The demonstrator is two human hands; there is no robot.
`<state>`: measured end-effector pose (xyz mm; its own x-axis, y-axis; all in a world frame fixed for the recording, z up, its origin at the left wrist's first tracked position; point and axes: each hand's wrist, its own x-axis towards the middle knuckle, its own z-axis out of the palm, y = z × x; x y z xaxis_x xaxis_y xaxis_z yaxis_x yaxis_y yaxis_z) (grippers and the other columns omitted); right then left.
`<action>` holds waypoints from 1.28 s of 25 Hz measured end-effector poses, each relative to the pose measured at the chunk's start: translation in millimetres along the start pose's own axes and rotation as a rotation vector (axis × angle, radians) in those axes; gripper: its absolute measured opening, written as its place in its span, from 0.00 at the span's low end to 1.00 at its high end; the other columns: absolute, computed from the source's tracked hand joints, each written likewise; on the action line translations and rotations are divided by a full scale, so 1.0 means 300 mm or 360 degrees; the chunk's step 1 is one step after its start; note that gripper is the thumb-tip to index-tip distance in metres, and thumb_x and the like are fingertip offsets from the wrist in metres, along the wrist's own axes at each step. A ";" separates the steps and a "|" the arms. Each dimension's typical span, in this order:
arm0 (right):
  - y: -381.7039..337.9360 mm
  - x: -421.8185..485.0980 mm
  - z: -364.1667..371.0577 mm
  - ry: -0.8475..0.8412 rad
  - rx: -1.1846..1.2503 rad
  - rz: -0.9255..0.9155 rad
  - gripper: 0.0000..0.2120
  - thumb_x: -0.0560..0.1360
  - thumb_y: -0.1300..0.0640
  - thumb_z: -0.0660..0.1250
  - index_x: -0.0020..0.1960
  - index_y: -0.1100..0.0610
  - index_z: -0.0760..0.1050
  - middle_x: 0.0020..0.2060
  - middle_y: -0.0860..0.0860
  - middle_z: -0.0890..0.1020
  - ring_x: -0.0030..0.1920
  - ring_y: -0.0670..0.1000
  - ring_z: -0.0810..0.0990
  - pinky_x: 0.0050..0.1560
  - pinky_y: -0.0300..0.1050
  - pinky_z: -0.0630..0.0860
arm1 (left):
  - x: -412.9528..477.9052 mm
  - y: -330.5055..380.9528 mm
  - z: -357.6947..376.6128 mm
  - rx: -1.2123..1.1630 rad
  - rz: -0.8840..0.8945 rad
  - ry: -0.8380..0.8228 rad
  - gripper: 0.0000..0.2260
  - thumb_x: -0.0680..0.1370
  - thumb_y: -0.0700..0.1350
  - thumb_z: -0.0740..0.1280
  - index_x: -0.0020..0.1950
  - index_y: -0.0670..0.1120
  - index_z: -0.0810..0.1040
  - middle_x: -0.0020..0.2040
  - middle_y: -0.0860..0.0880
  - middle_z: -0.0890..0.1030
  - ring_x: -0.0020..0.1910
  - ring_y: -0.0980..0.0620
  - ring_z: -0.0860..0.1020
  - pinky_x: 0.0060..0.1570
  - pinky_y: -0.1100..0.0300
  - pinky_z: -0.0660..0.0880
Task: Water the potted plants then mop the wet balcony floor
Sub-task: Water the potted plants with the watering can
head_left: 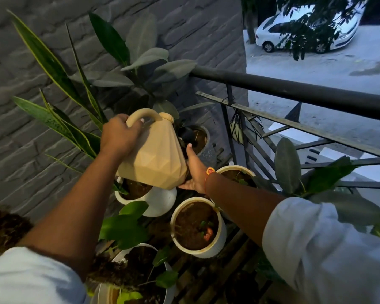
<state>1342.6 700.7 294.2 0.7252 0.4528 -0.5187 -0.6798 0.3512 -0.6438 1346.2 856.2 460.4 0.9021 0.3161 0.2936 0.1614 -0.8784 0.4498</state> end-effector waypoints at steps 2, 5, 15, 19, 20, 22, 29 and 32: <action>-0.008 0.008 0.001 0.0008 0.0031 0.0018 0.44 0.72 0.21 0.53 0.77 0.48 0.67 0.71 0.57 0.76 0.68 0.61 0.76 0.62 0.63 0.78 | 0.014 0.016 0.004 0.0032 0.0030 -0.0001 0.18 0.81 0.58 0.67 0.60 0.44 0.82 0.47 0.46 0.80 0.45 0.45 0.78 0.40 0.54 0.68; -0.011 0.017 0.004 -0.0020 0.0073 0.0017 0.44 0.71 0.20 0.54 0.77 0.48 0.67 0.70 0.57 0.76 0.67 0.61 0.76 0.57 0.62 0.80 | 0.030 0.037 0.007 0.0066 0.0053 -0.0002 0.18 0.81 0.58 0.68 0.60 0.44 0.82 0.47 0.47 0.80 0.44 0.47 0.77 0.34 0.55 0.66; -0.014 0.030 -0.008 -0.0064 0.0042 -0.0004 0.42 0.73 0.22 0.52 0.77 0.48 0.67 0.70 0.57 0.76 0.68 0.61 0.75 0.62 0.65 0.77 | 0.040 0.063 0.016 0.0068 0.0042 -0.0025 0.18 0.81 0.58 0.68 0.60 0.45 0.81 0.48 0.47 0.80 0.46 0.47 0.78 0.43 0.52 0.69; -0.019 0.037 -0.028 -0.0044 -0.0072 -0.0021 0.41 0.74 0.22 0.51 0.78 0.45 0.65 0.70 0.56 0.76 0.68 0.60 0.75 0.67 0.67 0.73 | -0.016 0.012 0.026 0.0007 0.0003 0.0037 0.18 0.81 0.59 0.67 0.58 0.44 0.82 0.47 0.47 0.81 0.45 0.46 0.79 0.40 0.54 0.70; -0.019 0.038 -0.035 -0.0029 -0.0118 -0.0020 0.41 0.74 0.22 0.50 0.78 0.45 0.65 0.69 0.55 0.77 0.67 0.60 0.75 0.68 0.67 0.73 | -0.049 -0.016 0.038 -0.0019 0.0004 0.0100 0.17 0.81 0.59 0.67 0.55 0.46 0.82 0.44 0.48 0.81 0.42 0.47 0.78 0.39 0.55 0.69; -0.013 0.040 -0.048 -0.0003 -0.0236 -0.0012 0.41 0.74 0.22 0.48 0.76 0.46 0.68 0.65 0.55 0.79 0.64 0.58 0.78 0.67 0.65 0.74 | -0.133 -0.078 0.065 -0.0095 -0.0073 0.0237 0.12 0.79 0.58 0.67 0.49 0.50 0.80 0.38 0.51 0.79 0.36 0.50 0.76 0.34 0.57 0.67; 0.067 0.054 -0.070 0.0263 -0.0671 -0.0062 0.43 0.76 0.24 0.48 0.79 0.51 0.65 0.73 0.58 0.72 0.70 0.61 0.74 0.71 0.62 0.70 | -0.395 -0.245 0.181 -0.0498 -0.0445 0.0384 0.11 0.76 0.57 0.69 0.35 0.56 0.74 0.32 0.56 0.77 0.31 0.57 0.74 0.32 0.63 0.66; 0.107 0.044 -0.082 0.0340 -0.0806 -0.0121 0.43 0.75 0.23 0.46 0.78 0.52 0.67 0.74 0.58 0.72 0.71 0.60 0.72 0.73 0.61 0.67 | -0.465 -0.280 0.205 -0.0585 -0.0490 0.0436 0.11 0.75 0.58 0.68 0.35 0.57 0.74 0.31 0.55 0.76 0.30 0.56 0.74 0.31 0.61 0.67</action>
<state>1333.2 697.8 252.9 0.8121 0.2467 -0.5288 -0.5254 -0.0853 -0.8466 1231.3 863.8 329.7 0.6901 0.6636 0.2888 0.2069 -0.5633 0.8000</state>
